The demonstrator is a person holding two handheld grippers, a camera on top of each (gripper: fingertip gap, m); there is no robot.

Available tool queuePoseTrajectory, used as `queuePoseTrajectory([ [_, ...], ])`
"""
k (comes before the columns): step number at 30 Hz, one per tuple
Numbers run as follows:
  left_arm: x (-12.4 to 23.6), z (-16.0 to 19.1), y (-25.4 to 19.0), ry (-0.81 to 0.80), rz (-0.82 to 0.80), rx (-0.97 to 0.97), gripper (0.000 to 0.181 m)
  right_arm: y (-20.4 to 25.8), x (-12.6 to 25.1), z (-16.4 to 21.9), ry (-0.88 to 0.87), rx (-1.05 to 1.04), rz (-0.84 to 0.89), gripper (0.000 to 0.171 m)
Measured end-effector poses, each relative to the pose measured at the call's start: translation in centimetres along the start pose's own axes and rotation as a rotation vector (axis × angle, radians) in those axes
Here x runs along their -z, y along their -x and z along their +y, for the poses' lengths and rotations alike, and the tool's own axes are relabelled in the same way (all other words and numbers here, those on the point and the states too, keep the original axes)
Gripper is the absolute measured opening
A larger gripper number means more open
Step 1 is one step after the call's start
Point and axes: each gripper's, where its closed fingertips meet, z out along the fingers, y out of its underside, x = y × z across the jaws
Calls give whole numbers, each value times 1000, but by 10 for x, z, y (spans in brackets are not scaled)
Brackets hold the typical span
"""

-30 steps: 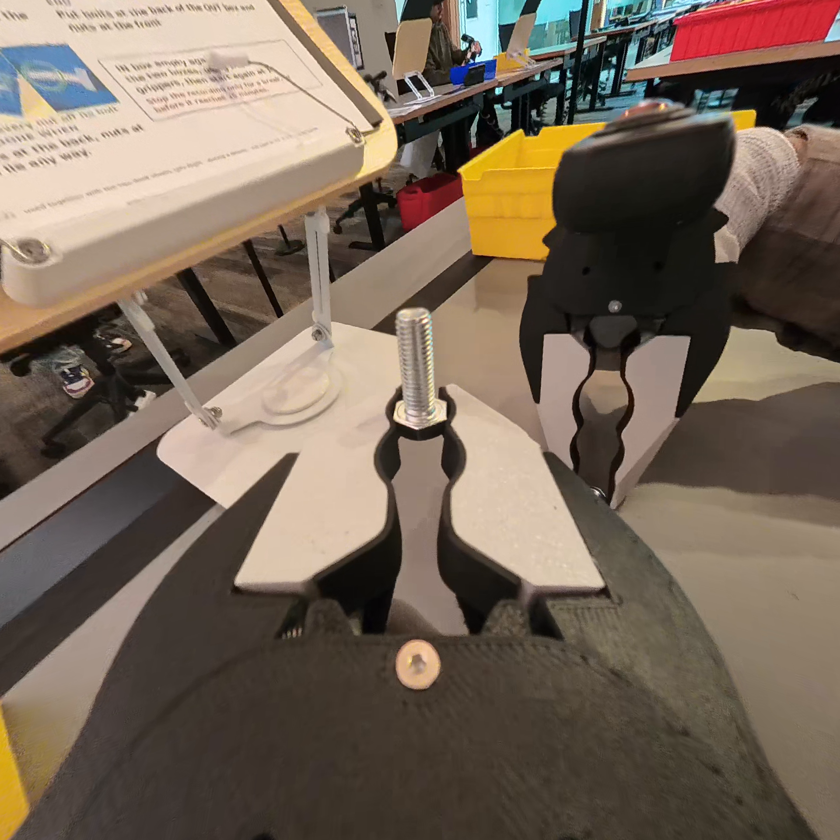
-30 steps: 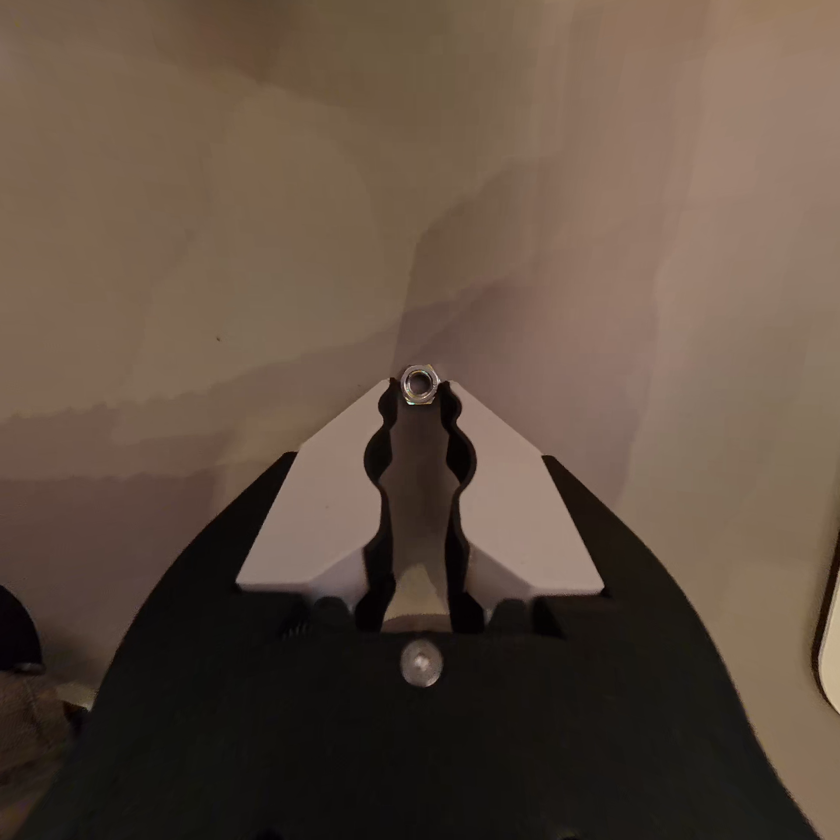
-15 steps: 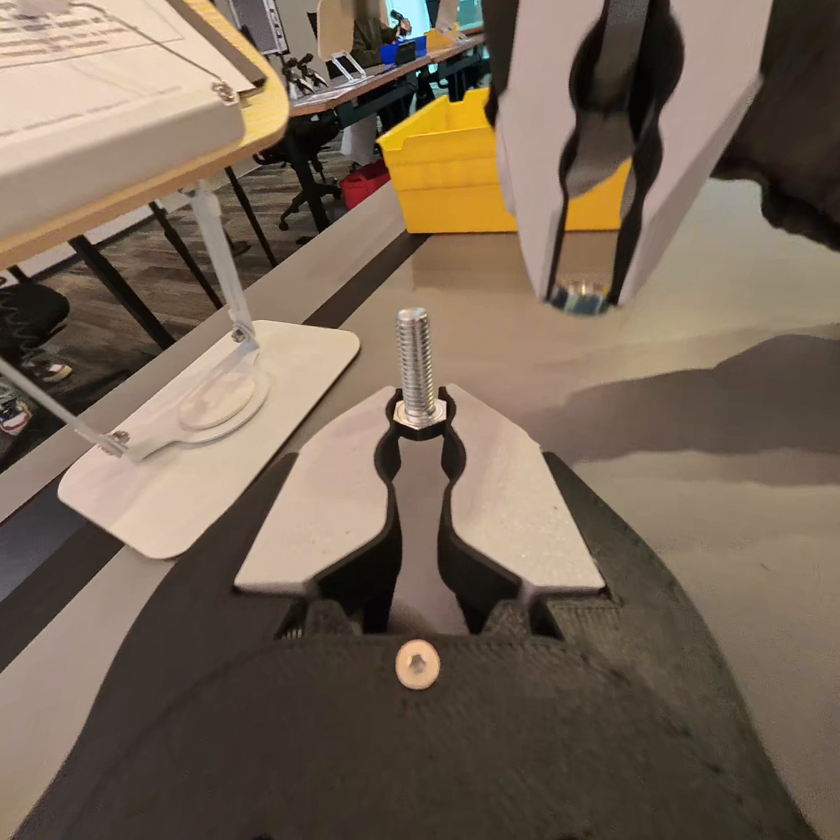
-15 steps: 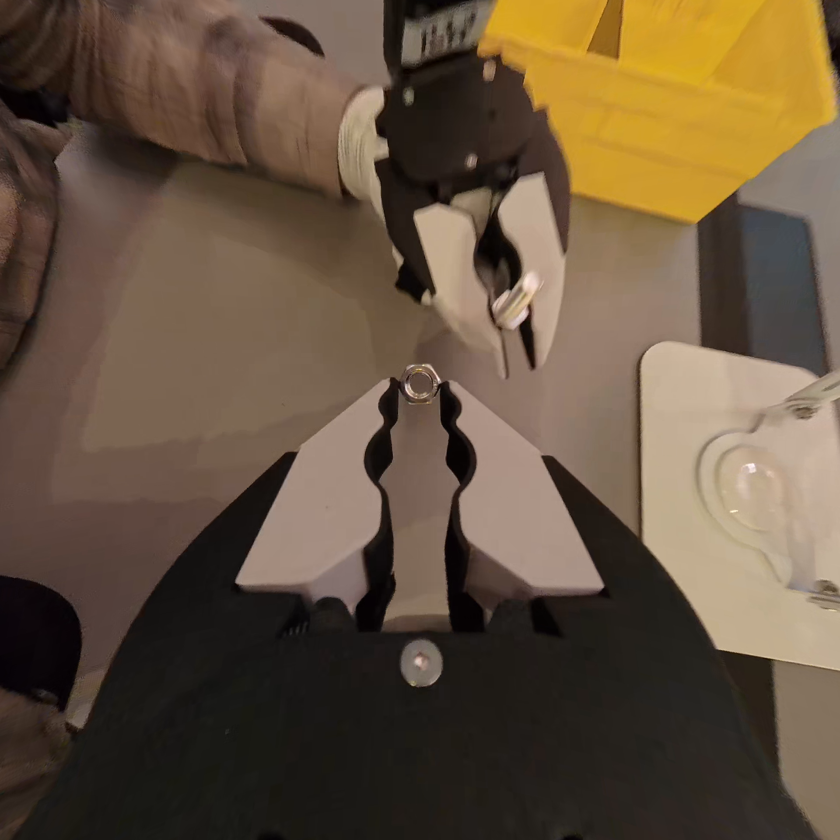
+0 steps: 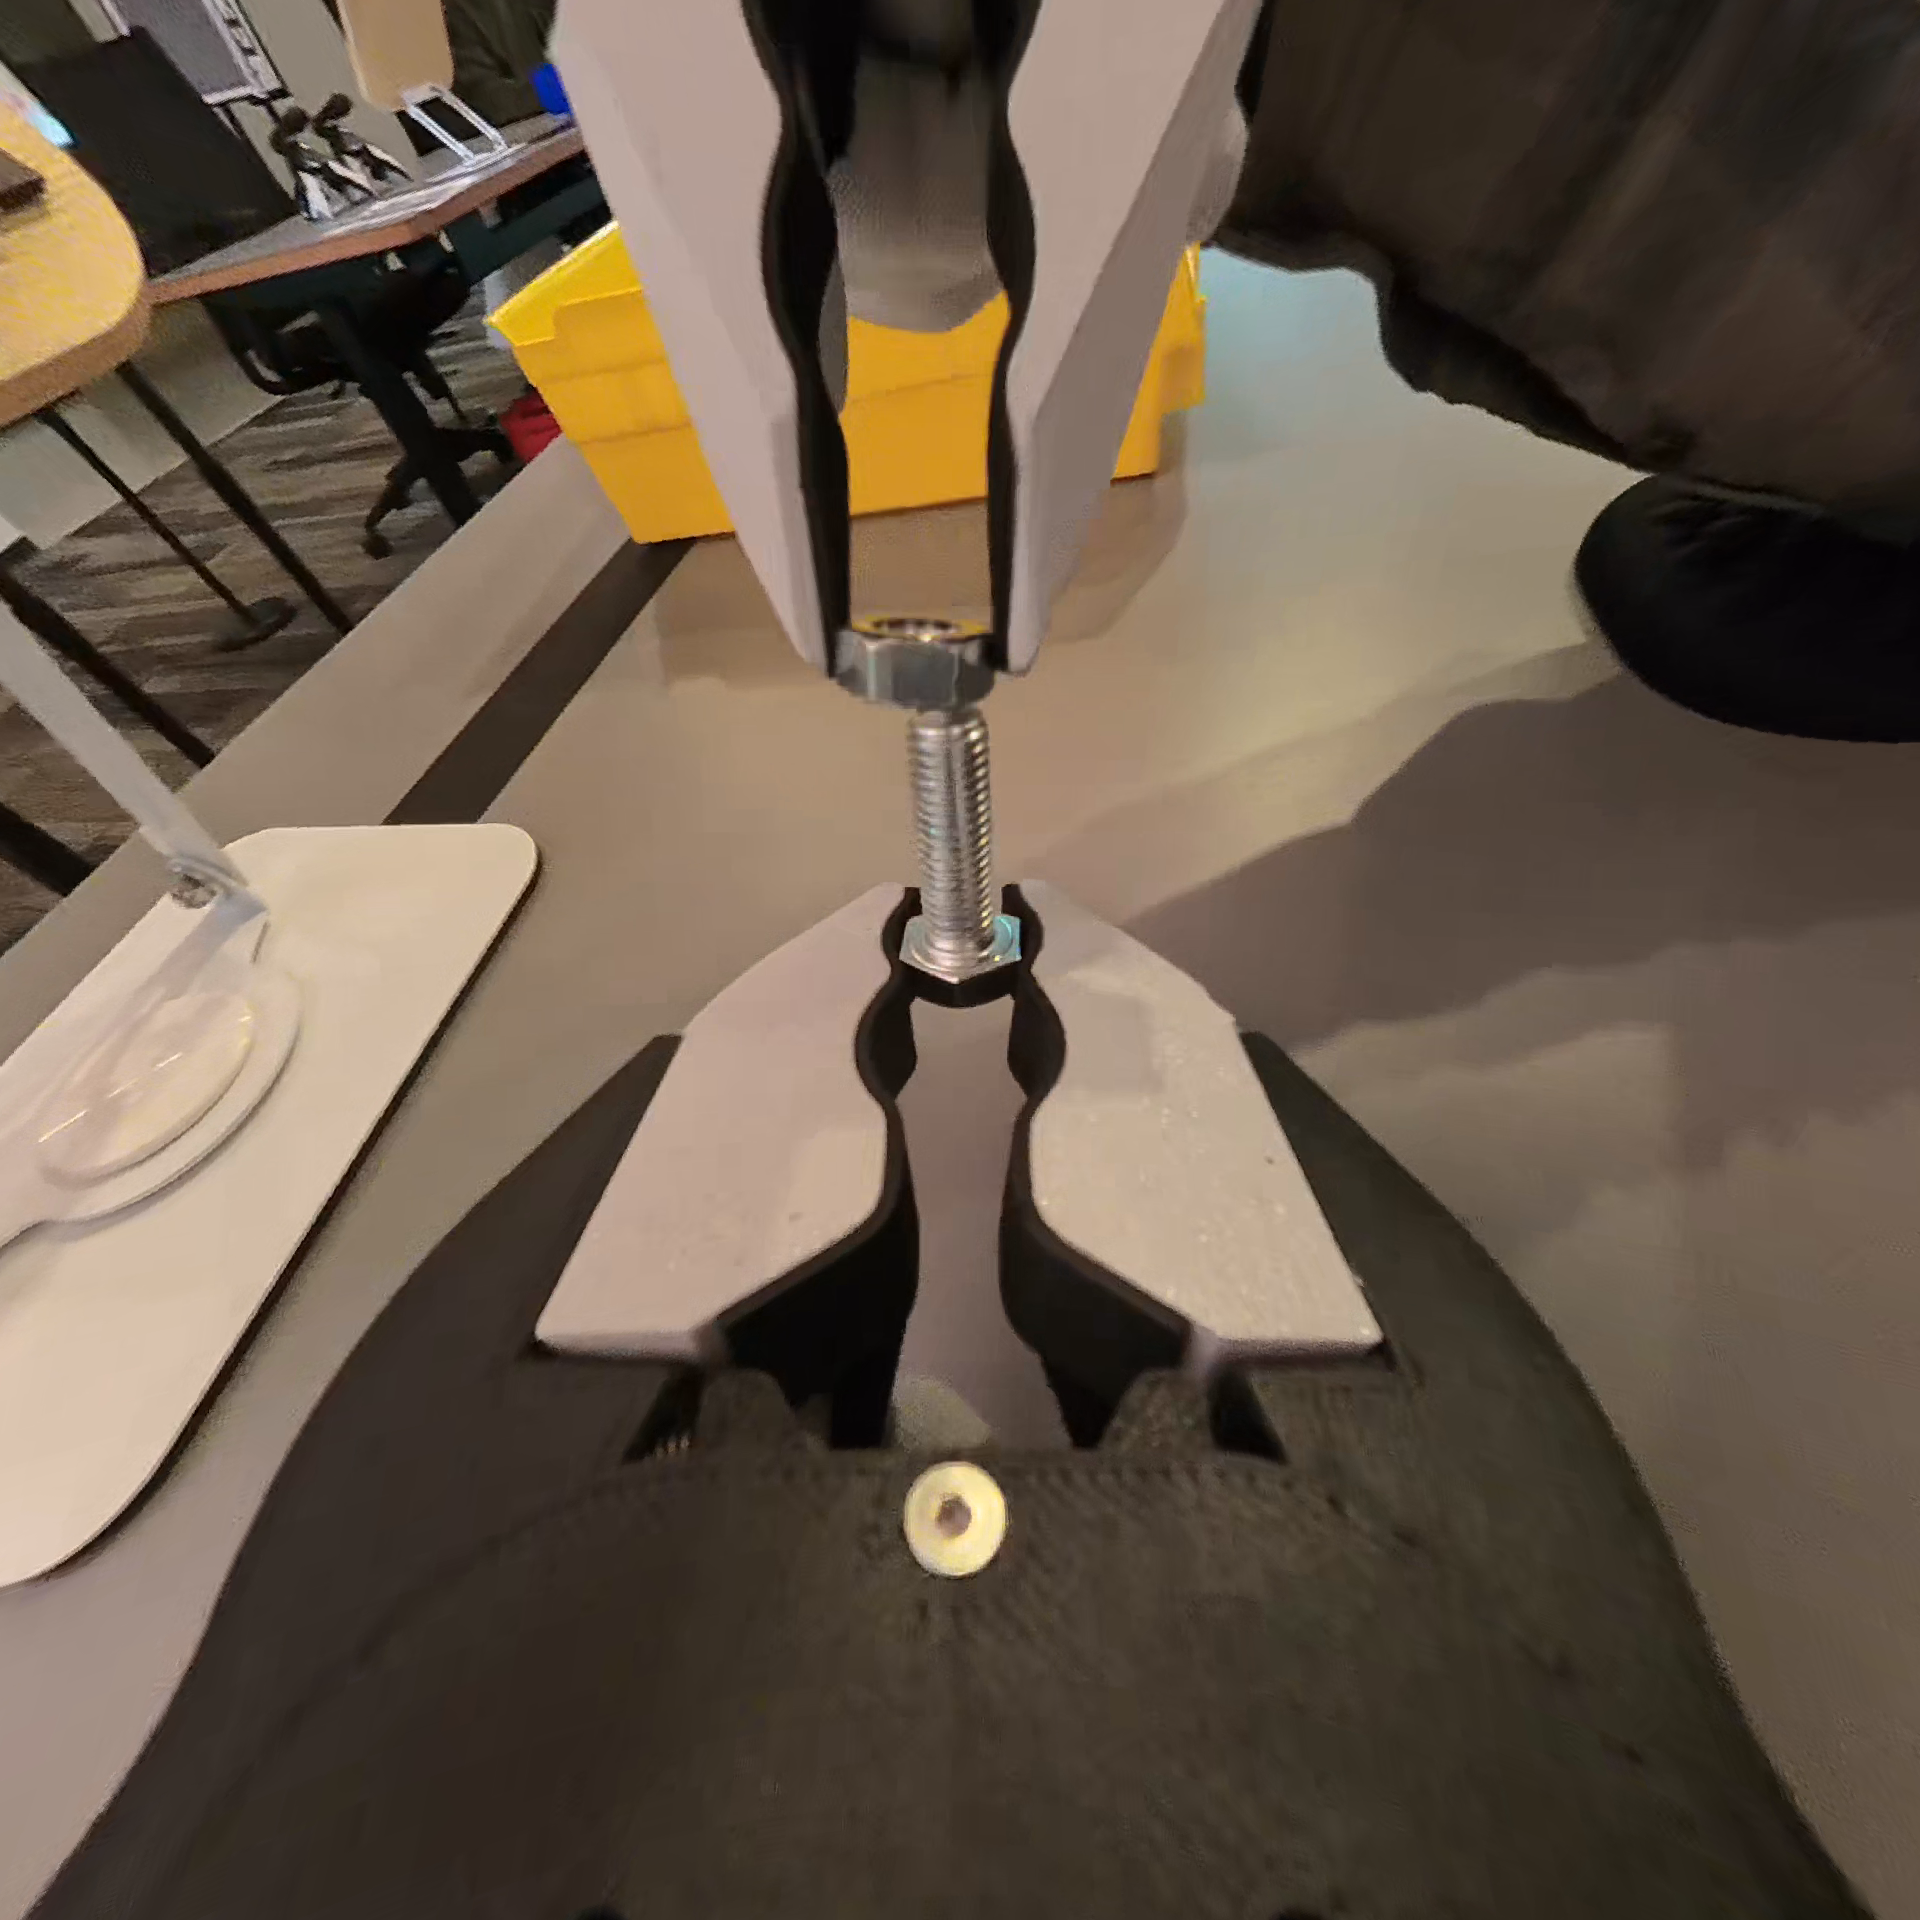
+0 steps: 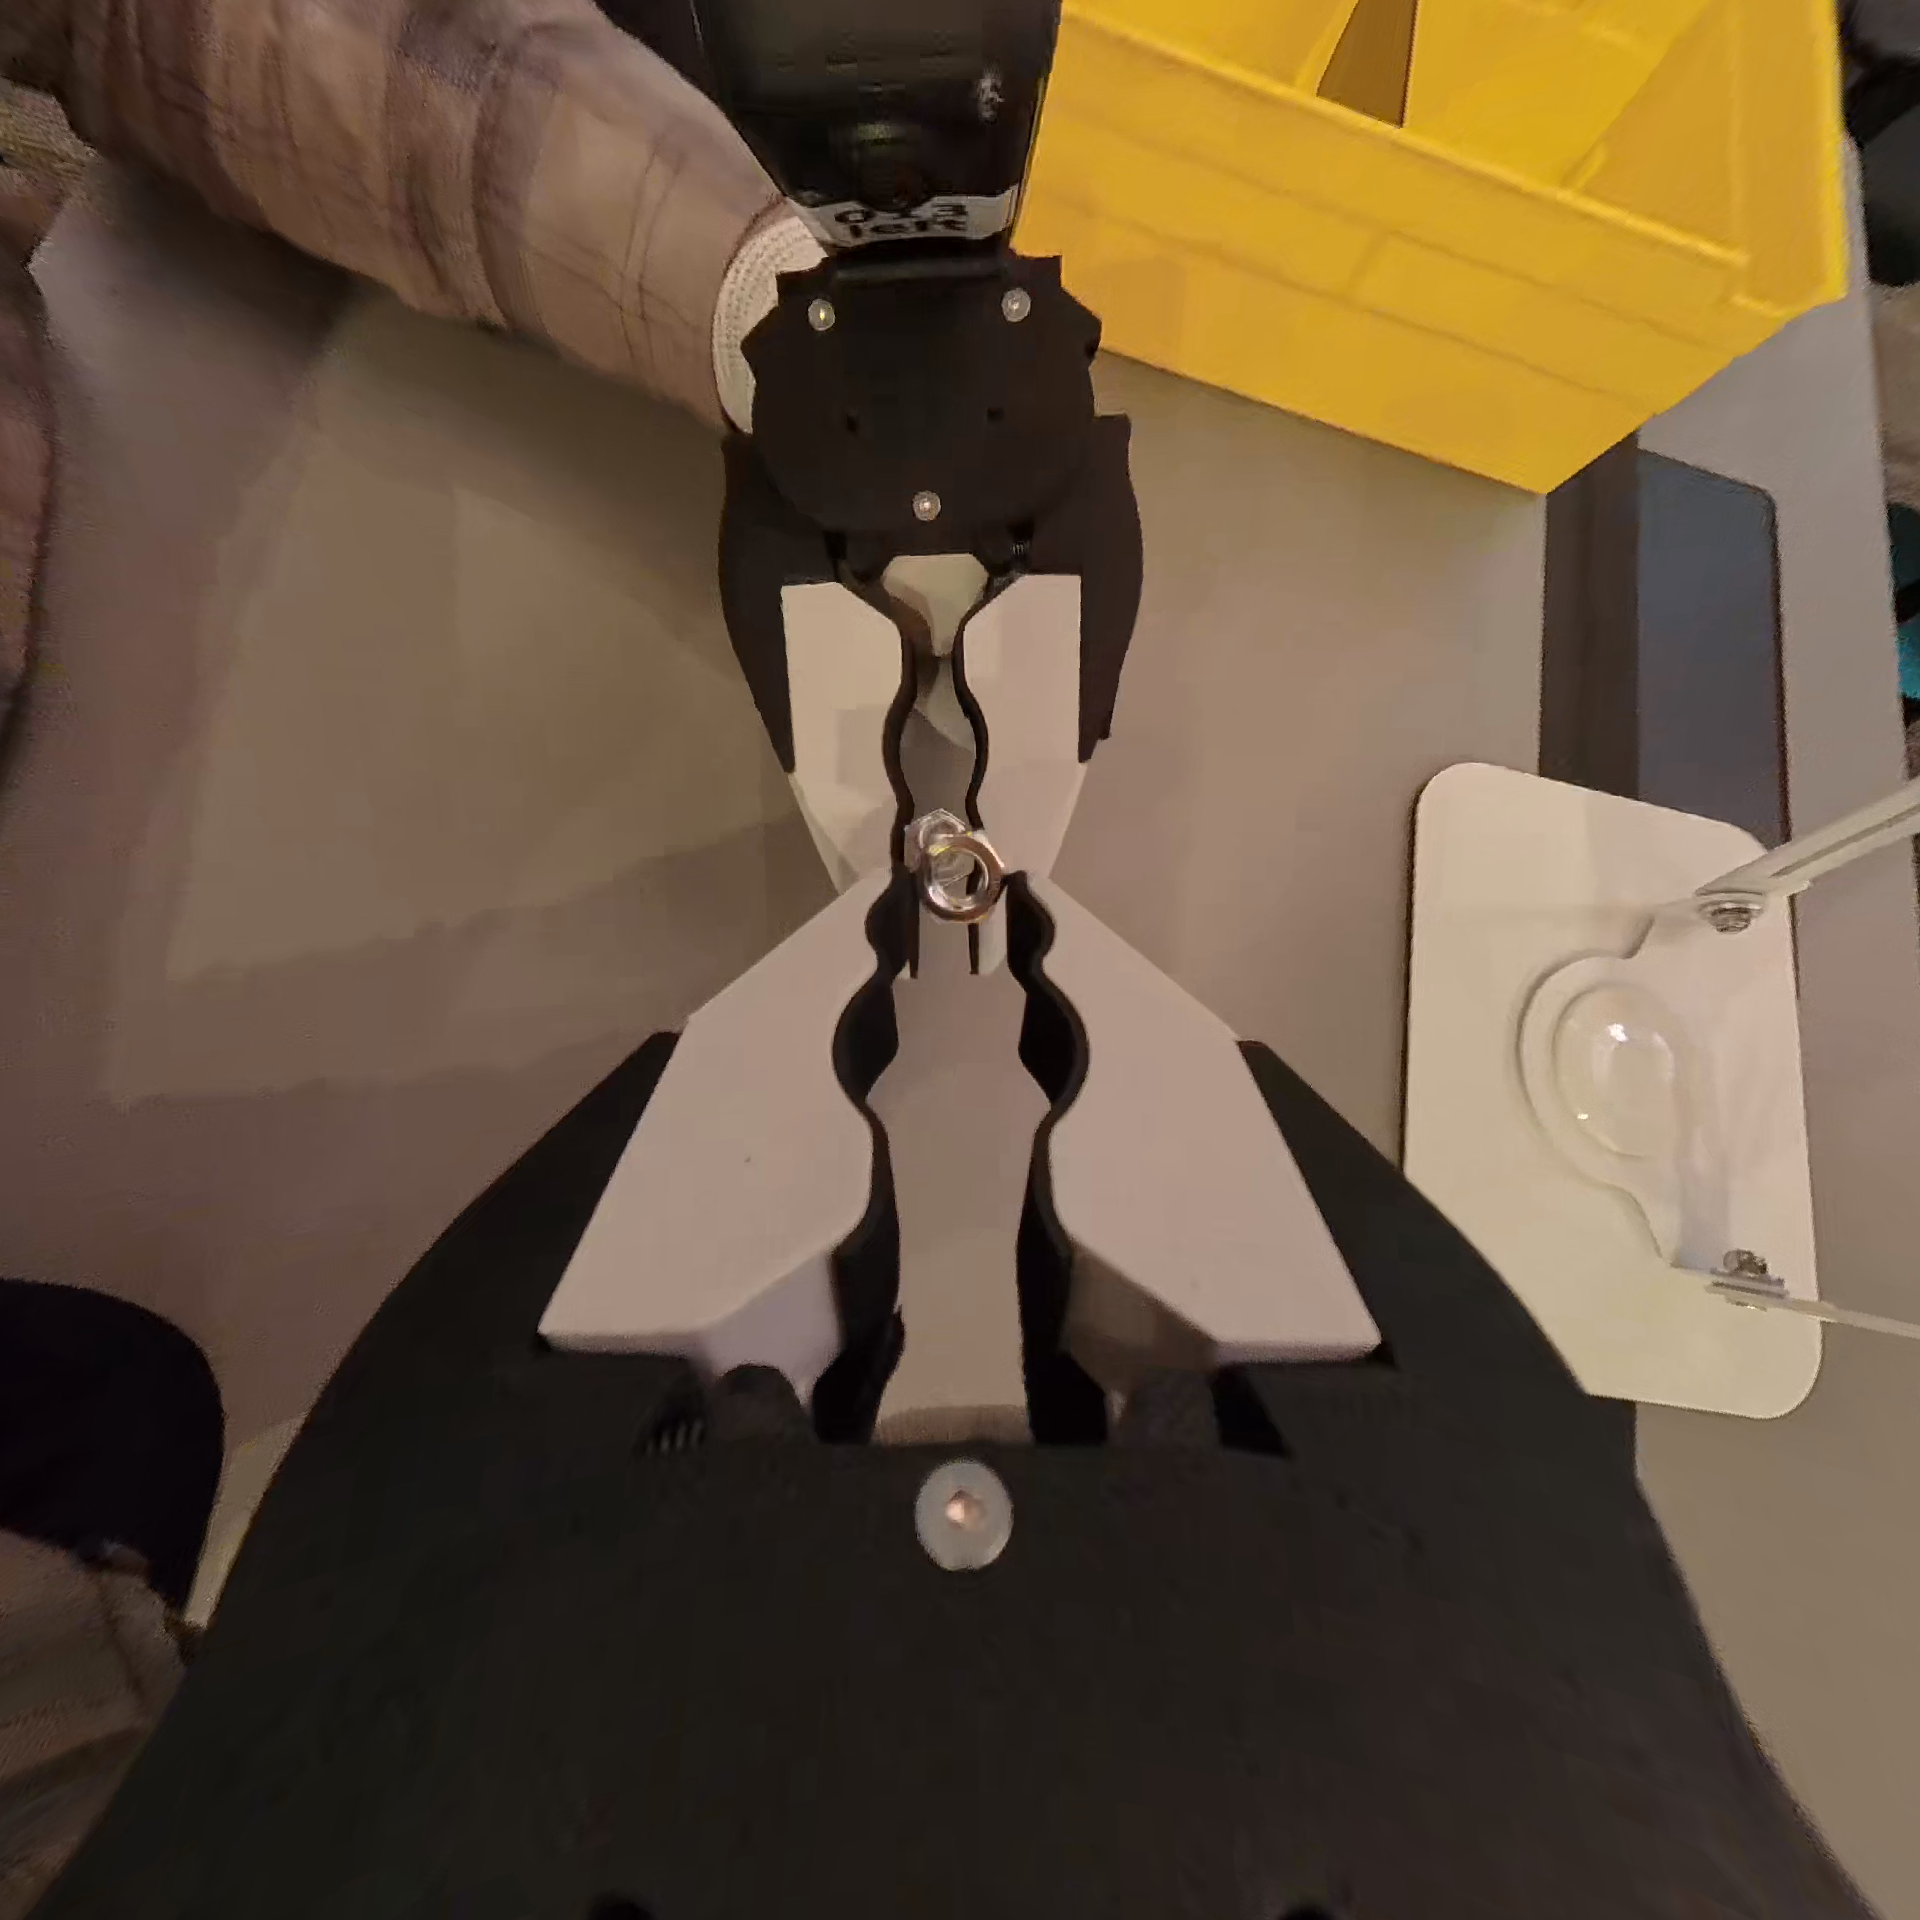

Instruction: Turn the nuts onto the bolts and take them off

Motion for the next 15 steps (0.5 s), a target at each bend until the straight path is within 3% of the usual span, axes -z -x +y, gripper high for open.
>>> queuePoseTrajectory([
  [1, 0, 1, -2, 6, 12, -5, 14, 2, -1, -1, -6, -1, -14, 16],
  [15, 2, 2, -13, 13, 86, 7, 14, 15, -9, -4, 15, 12, -74, 16],
])
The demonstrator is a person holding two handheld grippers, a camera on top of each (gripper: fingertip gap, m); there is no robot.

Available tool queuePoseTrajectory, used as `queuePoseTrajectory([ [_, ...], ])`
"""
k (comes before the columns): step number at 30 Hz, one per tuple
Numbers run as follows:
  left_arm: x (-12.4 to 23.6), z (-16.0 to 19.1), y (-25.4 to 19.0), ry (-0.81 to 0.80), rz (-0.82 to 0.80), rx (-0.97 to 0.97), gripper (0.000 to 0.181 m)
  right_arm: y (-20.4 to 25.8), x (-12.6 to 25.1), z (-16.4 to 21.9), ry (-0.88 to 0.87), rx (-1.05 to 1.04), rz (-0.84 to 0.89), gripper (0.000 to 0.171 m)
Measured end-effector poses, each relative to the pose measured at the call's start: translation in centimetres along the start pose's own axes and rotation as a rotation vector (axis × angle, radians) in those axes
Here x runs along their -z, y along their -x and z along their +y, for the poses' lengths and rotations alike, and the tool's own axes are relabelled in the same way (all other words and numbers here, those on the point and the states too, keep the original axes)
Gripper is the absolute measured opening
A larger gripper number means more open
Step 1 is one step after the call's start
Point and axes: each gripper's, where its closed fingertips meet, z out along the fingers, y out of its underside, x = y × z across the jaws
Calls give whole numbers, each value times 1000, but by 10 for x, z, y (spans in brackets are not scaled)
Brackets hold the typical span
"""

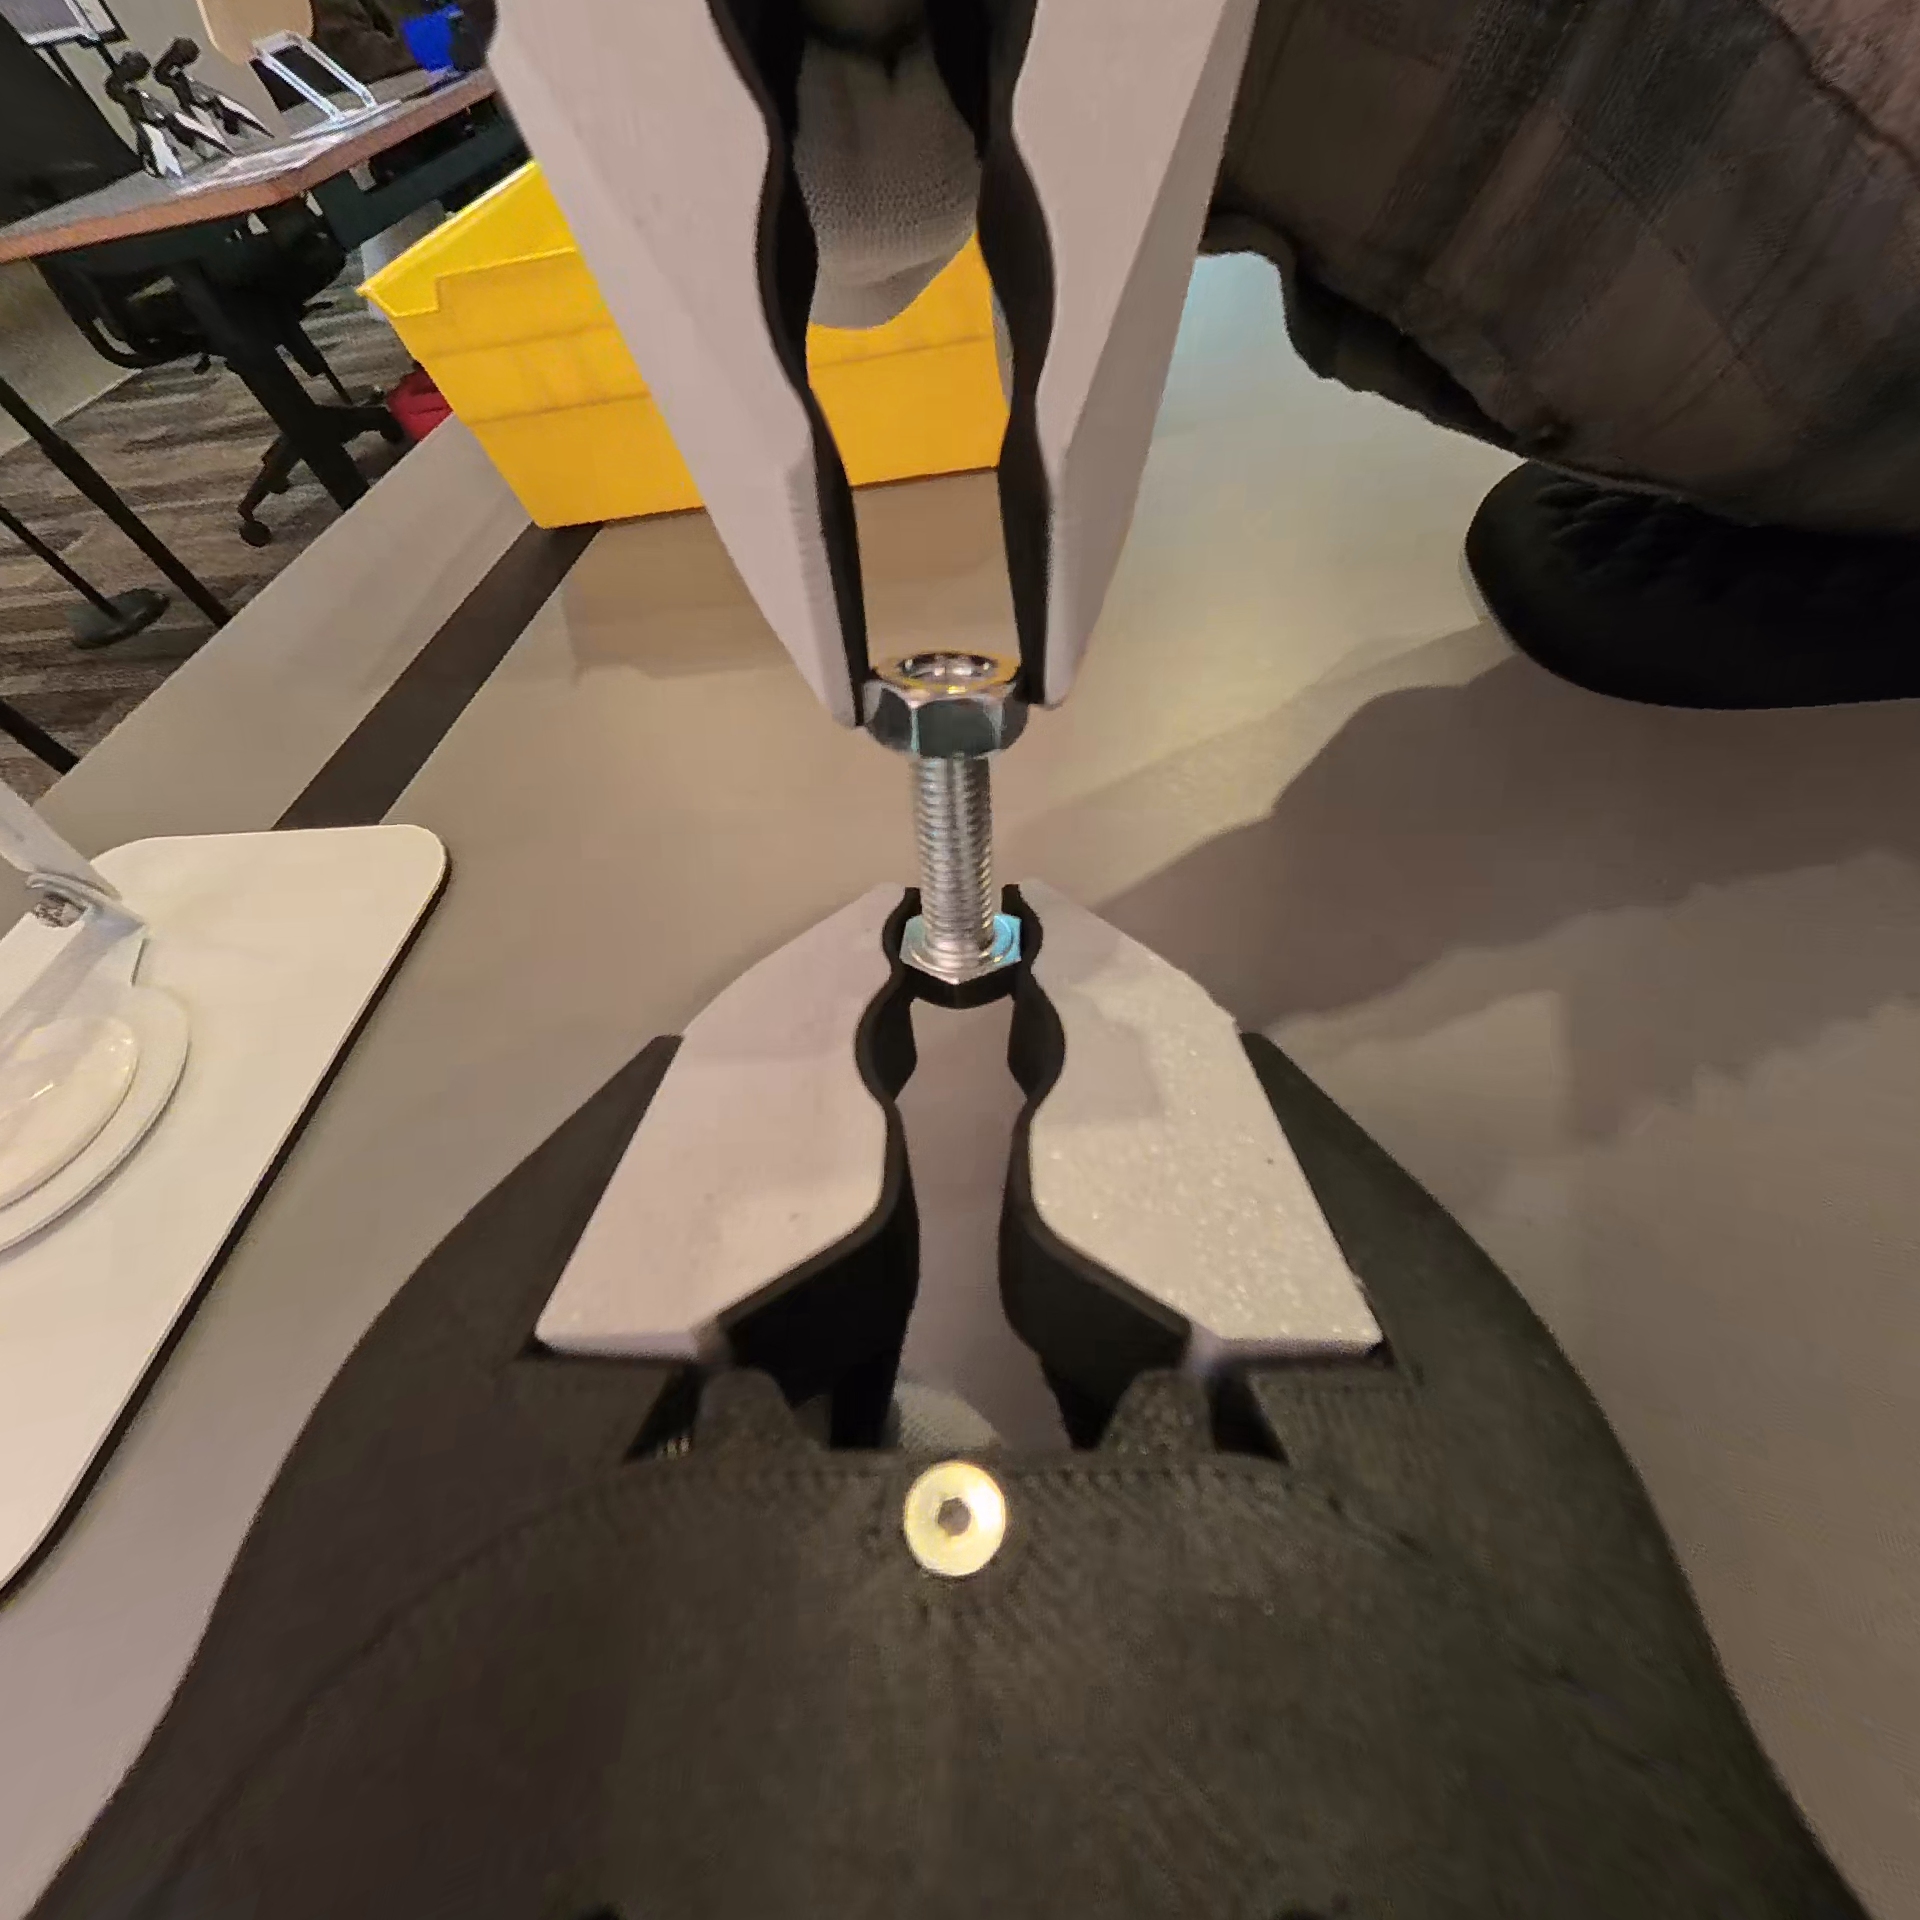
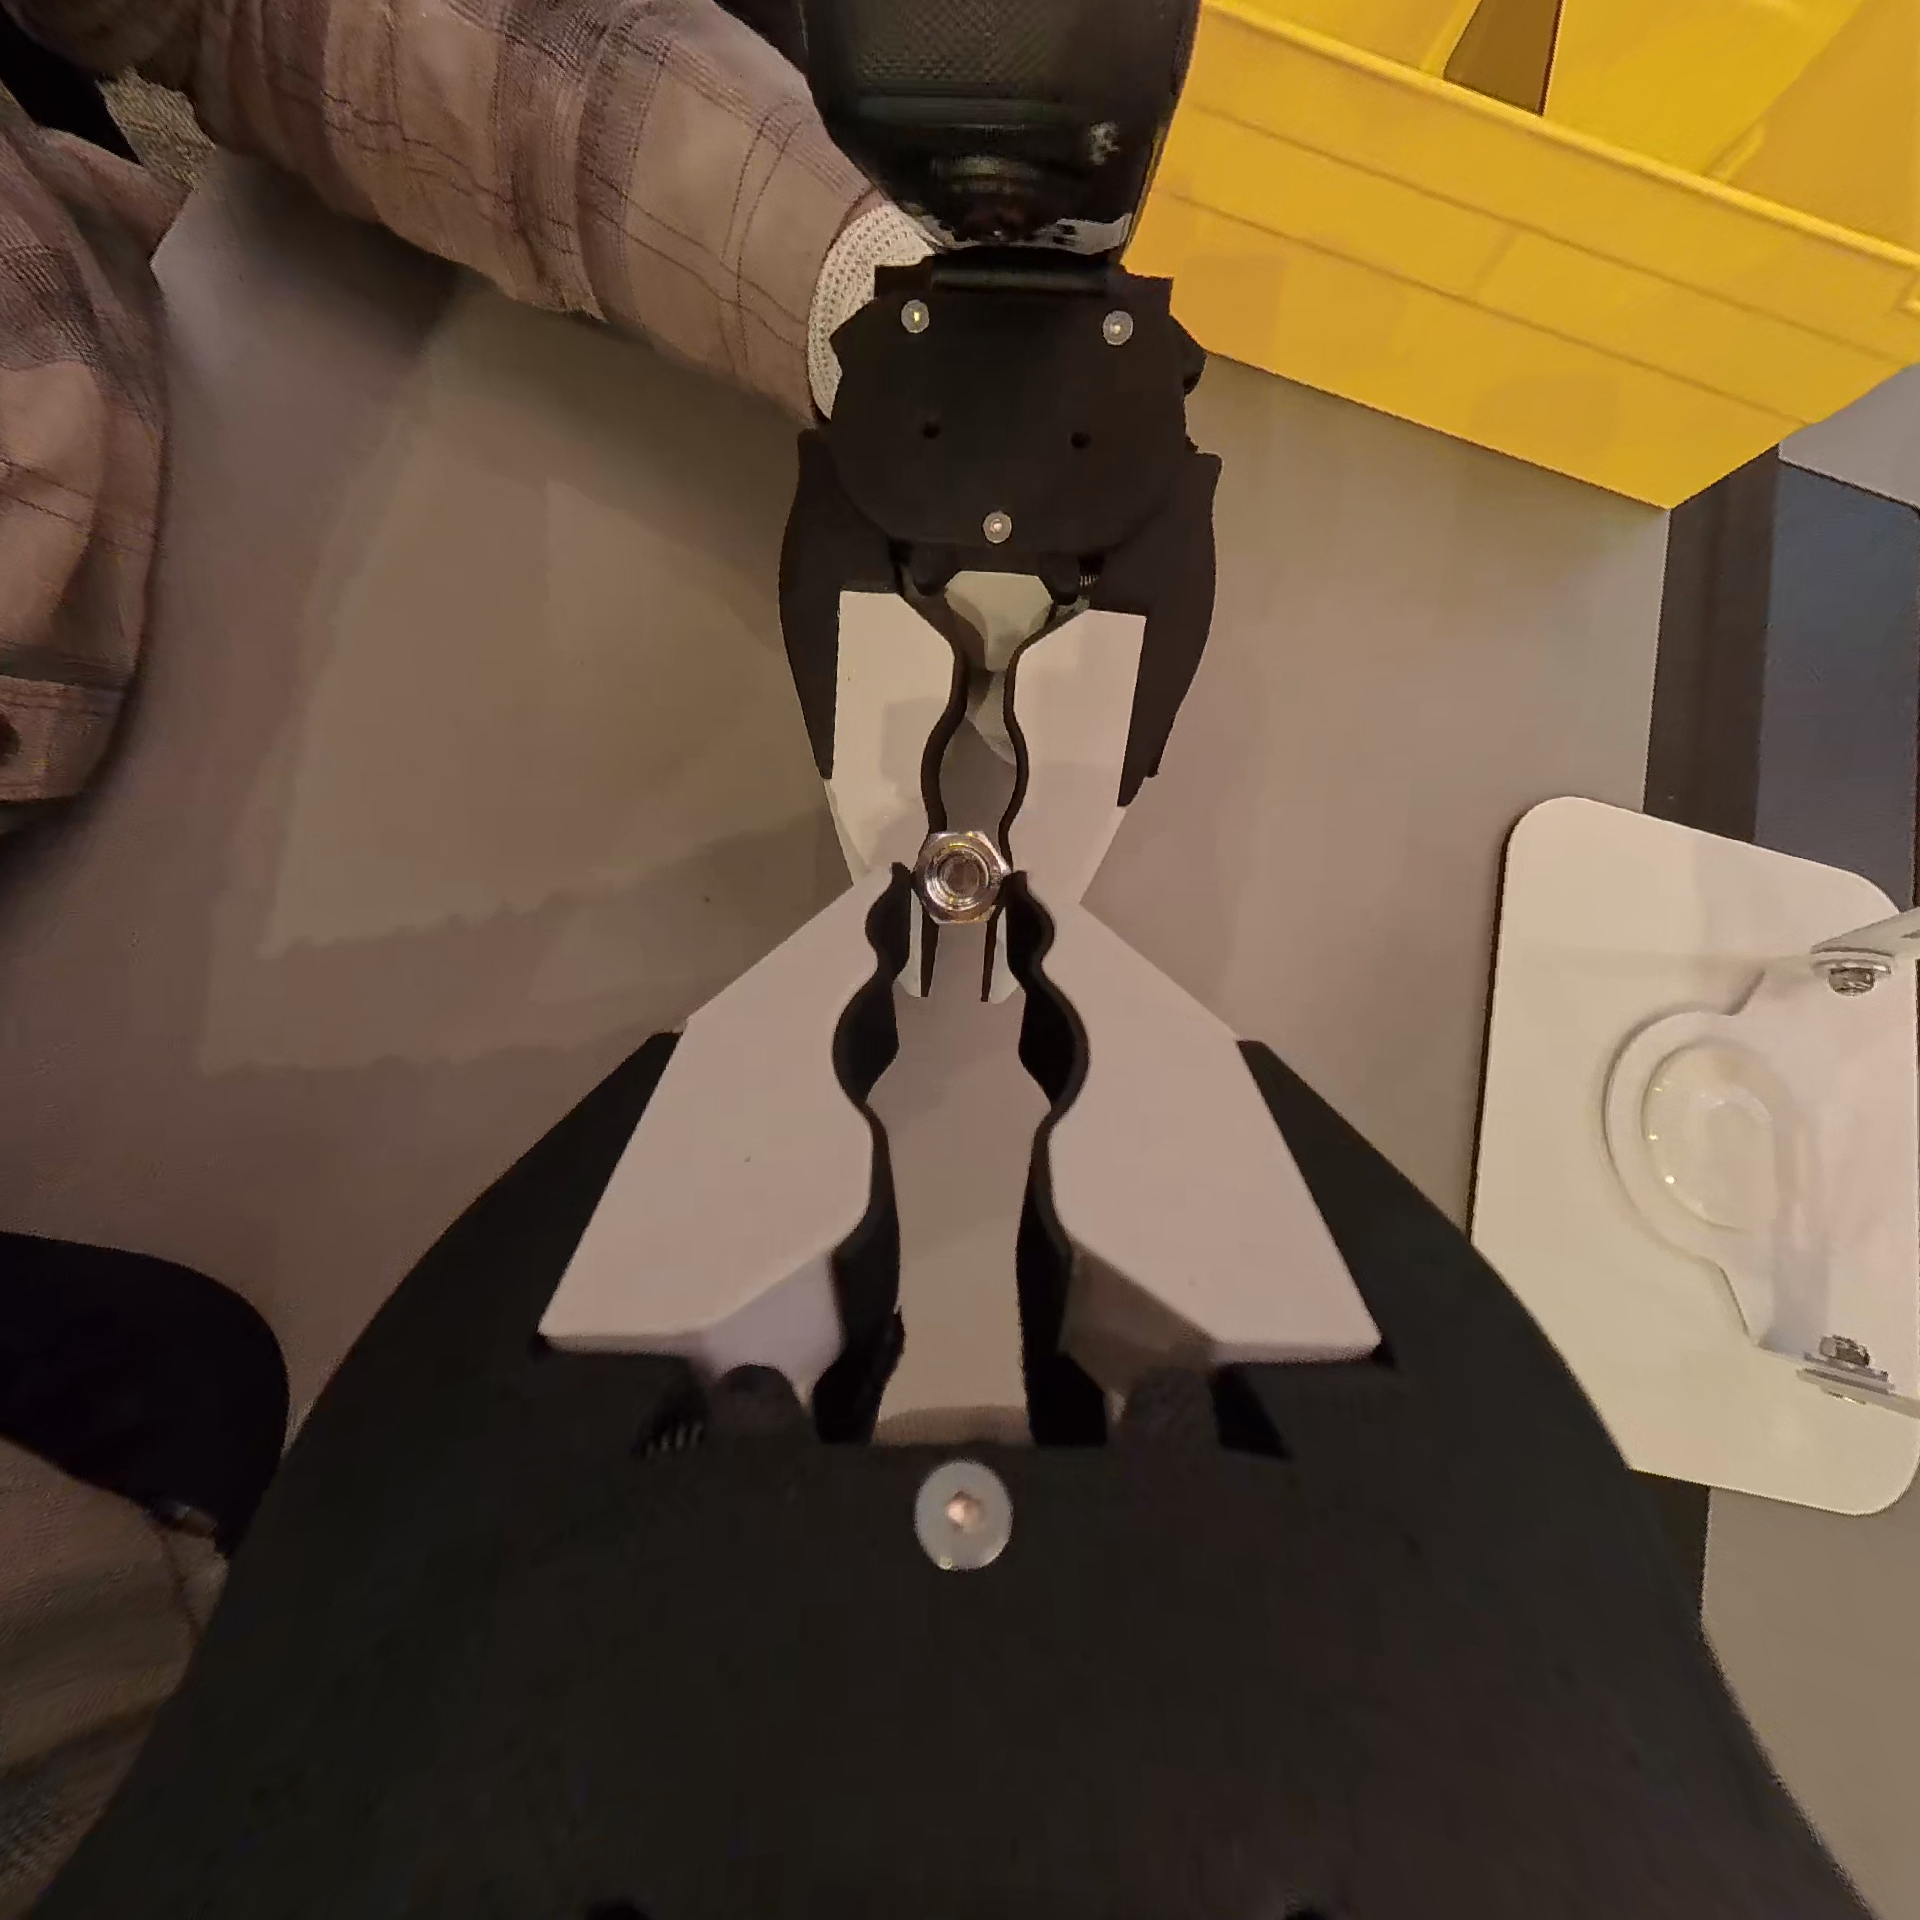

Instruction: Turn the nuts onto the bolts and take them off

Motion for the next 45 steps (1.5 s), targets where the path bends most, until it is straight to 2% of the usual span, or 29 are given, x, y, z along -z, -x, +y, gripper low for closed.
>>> queuePoseTrajectory([
  [10, 1, 6, 0, 45, -8, -25, 14, 2, -5, 1, 32, 7, -4, 16],
  [33, 7, 20, 65, 131, -418, 48, 14, -53, -9, 8, 9, -281, 160, 16],
  [45, 7, 19, 66, 121, -420, 54, 14, -54, -9, 8, 18, -260, 176, 17],
])
